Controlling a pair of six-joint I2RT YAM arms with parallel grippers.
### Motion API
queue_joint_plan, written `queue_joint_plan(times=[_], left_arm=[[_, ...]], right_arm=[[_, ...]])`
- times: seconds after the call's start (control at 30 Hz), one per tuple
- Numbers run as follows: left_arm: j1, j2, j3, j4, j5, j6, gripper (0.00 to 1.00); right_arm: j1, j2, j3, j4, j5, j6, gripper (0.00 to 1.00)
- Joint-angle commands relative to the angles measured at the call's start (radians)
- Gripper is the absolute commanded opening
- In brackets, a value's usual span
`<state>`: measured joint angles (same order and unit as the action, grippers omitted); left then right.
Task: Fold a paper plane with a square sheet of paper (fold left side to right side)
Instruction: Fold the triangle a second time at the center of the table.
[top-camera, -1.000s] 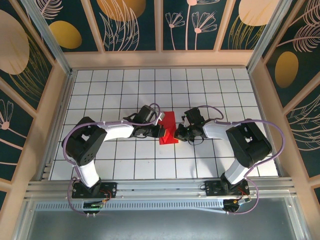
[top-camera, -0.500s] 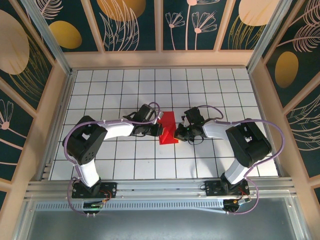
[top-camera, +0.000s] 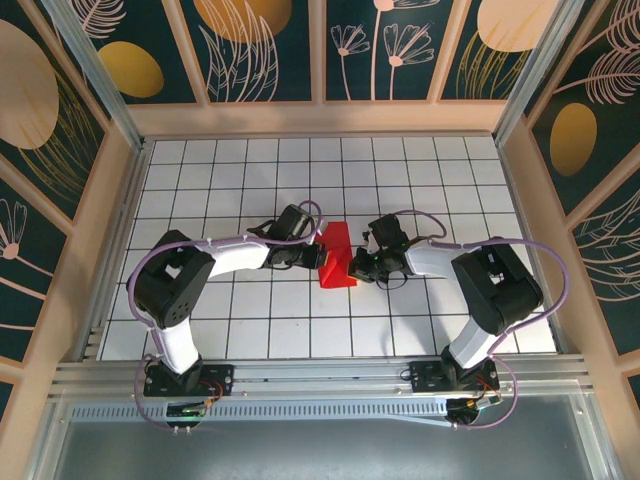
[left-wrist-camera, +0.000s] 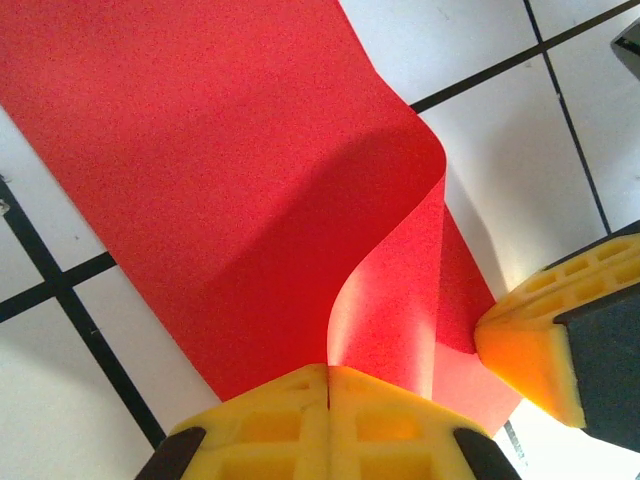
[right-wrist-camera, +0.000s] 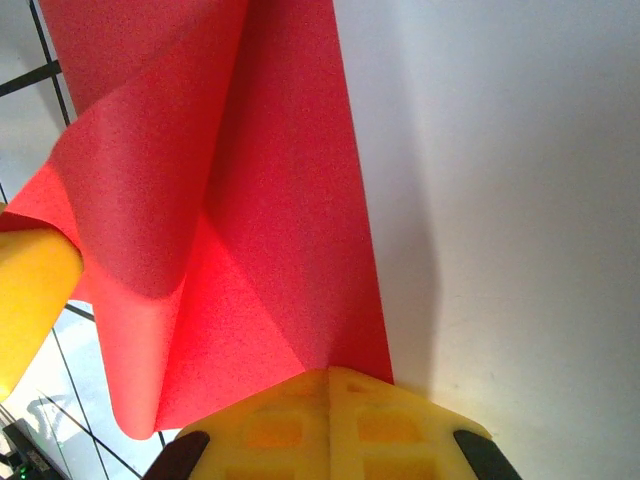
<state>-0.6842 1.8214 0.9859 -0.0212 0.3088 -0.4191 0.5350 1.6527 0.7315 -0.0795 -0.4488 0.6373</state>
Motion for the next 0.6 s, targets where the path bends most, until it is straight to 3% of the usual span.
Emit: queue_joint_plan(times=[0.0,0.57], left_arm=[[0.009,0.017,0.025,-0.022,-0.009,0.021,0.0],[0.01,0.044,0.028,-0.017,-0.019,0.027,0.0]], right_arm=[[0.006,0.038,-0.003,-0.091,0.062,-0.013,0.0],[0.006,0.04,-0.001,-0.091,0.061,-0.016,0.0]])
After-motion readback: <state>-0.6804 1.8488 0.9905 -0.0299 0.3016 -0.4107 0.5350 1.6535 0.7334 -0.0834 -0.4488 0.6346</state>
